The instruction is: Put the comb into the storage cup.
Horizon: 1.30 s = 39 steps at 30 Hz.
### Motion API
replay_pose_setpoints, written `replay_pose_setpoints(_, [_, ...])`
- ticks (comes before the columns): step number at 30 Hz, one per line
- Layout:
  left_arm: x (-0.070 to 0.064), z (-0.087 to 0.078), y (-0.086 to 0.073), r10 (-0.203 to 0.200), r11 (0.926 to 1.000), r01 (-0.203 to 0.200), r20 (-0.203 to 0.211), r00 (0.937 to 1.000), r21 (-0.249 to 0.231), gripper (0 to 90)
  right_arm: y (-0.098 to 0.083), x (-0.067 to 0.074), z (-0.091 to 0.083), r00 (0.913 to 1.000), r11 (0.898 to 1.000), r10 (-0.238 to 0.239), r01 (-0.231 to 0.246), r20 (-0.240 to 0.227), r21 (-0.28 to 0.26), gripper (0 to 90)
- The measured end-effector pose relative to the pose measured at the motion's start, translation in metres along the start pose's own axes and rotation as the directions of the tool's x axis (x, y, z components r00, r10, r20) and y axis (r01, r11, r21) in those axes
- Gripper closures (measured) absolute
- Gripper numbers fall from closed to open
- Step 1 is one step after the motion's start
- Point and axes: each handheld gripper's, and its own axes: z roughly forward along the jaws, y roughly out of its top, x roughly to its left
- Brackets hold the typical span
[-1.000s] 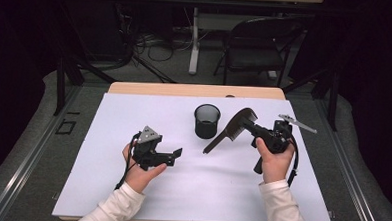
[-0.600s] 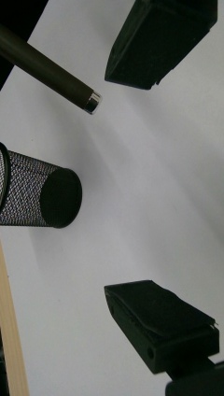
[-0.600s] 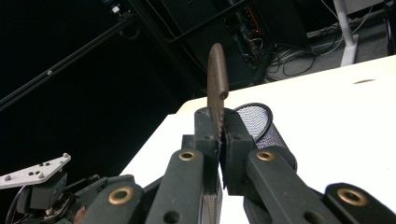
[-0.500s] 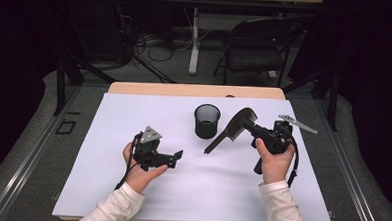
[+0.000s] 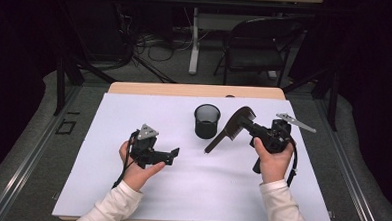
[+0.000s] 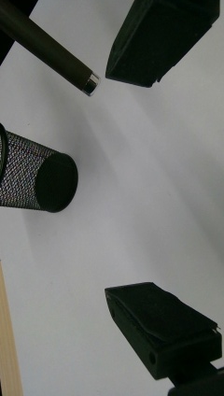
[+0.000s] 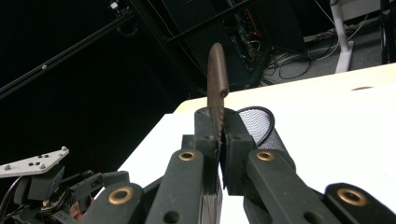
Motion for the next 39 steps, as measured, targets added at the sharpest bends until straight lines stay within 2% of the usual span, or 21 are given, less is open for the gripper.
replay_pose_setpoints(6, [0.001,-0.001,0.001,0.000,1.0000,0.000,0.002,1.0000,0.002,0.3,0.006,0.006,0.003,0.9975,0.998,-0.063,0.063,0.031,0.005,87.5])
replay_pose_setpoints(8, [0.001,-0.001,0.001,-0.001,1.0000,0.001,0.002,1.0000,0.002,0.3,0.009,0.007,0.004,0.9966,0.997,-0.071,0.071,0.040,0.012,87.5])
replay_pose_setpoints(24, [0.001,-0.001,0.001,0.000,1.0000,0.000,0.003,1.0000,0.006,0.3,0.042,0.002,0.014,0.9962,0.998,-0.051,0.048,0.070,0.042,87.5])
replay_pose_setpoints(39, [0.001,-0.001,0.000,-0.004,0.9999,0.004,0.004,1.0000,0.011,0.3,0.073,0.014,0.027,0.9944,0.996,-0.076,0.073,0.074,0.044,87.5])
